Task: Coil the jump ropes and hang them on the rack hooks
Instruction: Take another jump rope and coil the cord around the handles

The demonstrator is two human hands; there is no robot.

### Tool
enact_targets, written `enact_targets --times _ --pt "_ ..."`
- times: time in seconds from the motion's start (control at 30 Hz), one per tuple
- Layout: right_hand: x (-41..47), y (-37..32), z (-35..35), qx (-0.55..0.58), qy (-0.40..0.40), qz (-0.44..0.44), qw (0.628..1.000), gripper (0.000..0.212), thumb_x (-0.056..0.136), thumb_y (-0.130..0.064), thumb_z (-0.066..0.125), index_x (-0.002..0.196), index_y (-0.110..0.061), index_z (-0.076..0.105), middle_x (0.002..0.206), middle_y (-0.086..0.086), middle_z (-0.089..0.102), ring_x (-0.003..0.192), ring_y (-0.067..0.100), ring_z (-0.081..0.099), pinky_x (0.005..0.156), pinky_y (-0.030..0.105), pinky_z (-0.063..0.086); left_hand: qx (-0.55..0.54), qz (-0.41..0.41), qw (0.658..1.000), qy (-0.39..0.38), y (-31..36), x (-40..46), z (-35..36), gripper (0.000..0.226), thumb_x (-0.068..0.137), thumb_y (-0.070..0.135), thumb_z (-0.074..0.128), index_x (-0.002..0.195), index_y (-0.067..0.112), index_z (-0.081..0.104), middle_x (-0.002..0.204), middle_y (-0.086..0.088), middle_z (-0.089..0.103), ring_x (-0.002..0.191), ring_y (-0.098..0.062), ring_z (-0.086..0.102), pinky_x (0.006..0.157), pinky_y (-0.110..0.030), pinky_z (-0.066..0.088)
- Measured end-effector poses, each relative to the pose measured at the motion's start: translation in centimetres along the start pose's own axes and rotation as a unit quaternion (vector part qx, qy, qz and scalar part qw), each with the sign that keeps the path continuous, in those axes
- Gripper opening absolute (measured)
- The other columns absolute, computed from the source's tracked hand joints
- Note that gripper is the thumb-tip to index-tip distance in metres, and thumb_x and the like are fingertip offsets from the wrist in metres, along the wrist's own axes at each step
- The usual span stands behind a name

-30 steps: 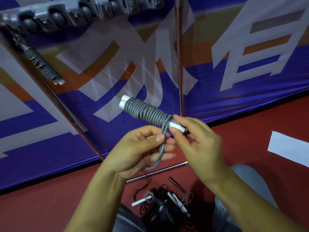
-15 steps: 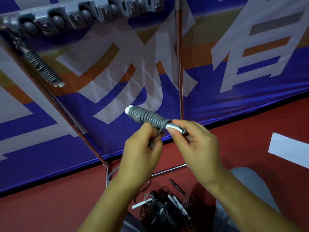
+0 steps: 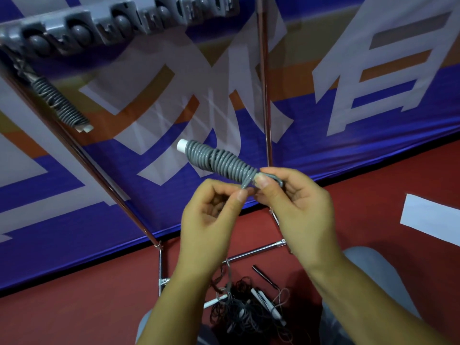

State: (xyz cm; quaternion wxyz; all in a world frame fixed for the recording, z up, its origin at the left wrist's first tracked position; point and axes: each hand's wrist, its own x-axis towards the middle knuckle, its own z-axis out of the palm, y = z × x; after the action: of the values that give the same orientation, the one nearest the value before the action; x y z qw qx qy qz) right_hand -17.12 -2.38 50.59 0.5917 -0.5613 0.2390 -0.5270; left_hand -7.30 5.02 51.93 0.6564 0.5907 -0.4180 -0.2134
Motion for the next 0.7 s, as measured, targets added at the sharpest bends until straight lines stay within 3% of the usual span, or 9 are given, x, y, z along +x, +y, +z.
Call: enact_targets --times 0.07,0.17,0.27,0.37,0.47,0.53,0.7 --pt "0.0 -0.4 0.1 0.019 0.006 0.015 1.000 0.015 0.079 -0.024 0.064 0.091 -0.018 0.069 0.084 0.001 0.074 0.077 0.012 0.071 0.069 0.020 0.053 -0.106 -0.076 0.991 -0.022 -0.1 0.2 0.1 0.013 0.076 0.014 0.074 0.071 0.019 0.063 0.081 -0.012 0.068 0.059 -0.008 0.053 0.057 -0.018 0.044" --pt "-0.1 -0.5 0.2 0.021 0.005 0.022 1.000 0.008 0.082 -0.018 0.064 0.087 -0.021 0.069 0.077 -0.004 0.073 0.071 0.005 0.068 0.064 0.014 0.048 -0.275 -0.188 0.942 -0.054 -0.5 0.5 0.1 0.016 0.068 0.003 0.068 0.064 0.017 0.061 0.073 -0.010 0.066 0.051 -0.009 0.044 0.050 -0.018 0.040" --pt "-0.3 -0.4 0.2 0.032 0.005 0.035 0.999 0.010 0.085 -0.013 0.064 0.085 -0.021 0.069 0.072 -0.005 0.071 0.066 0.003 0.064 0.063 0.013 0.046 -0.354 -0.252 0.895 -0.097 -0.9 0.7 0.1 0.032 0.047 0.004 0.088 0.062 0.016 0.063 0.073 -0.006 0.067 0.054 -0.009 0.052 0.053 -0.020 0.046" --pt "-0.6 -0.2 0.2 0.038 0.005 0.050 0.998 0.008 0.085 -0.014 0.063 0.085 -0.019 0.069 0.068 -0.007 0.068 0.059 0.000 0.058 0.060 0.013 0.046 -0.390 -0.296 0.862 -0.133 -1.4 1.0 0.0 0.037 0.039 0.009 0.093 0.066 0.008 0.067 0.070 -0.005 0.065 0.051 -0.007 0.051 0.050 -0.019 0.044" --pt "-1.0 0.0 0.4 0.031 0.005 0.082 0.996 0.014 0.077 -0.031 0.064 0.082 -0.020 0.070 0.063 -0.005 0.066 0.056 0.001 0.056 0.056 0.015 0.043 -0.322 -0.269 0.898 -0.135 -1.7 1.7 -0.5 0.042 0.039 0.006 0.087 0.078 0.003 0.070 0.062 -0.008 0.063 0.044 -0.007 0.046 0.044 -0.017 0.036" --pt "-1.0 -0.1 0.4 0.026 0.000 0.110 0.994 0.020 0.074 -0.037 0.063 0.081 -0.020 0.070 0.061 -0.003 0.064 0.055 0.004 0.055 0.052 0.017 0.041 -0.262 -0.223 0.929 -0.134 -1.5 2.1 -1.0 0.024 0.048 0.009 0.075 0.072 0.008 0.074 0.056 -0.008 0.063 0.041 -0.007 0.046 0.042 -0.015 0.034" --pt "-0.8 -0.1 0.4 0.013 -0.030 0.154 0.987 0.024 0.080 -0.038 0.061 0.084 -0.015 0.069 0.065 0.003 0.065 0.057 0.010 0.055 0.049 0.019 0.042 -0.148 -0.137 0.971 -0.131 -0.6 2.1 -1.8 0.009 0.061 0.001 0.068 0.069 0.004 0.067 0.045 0.001 0.053 0.039 -0.007 0.046 0.041 -0.015 0.034"
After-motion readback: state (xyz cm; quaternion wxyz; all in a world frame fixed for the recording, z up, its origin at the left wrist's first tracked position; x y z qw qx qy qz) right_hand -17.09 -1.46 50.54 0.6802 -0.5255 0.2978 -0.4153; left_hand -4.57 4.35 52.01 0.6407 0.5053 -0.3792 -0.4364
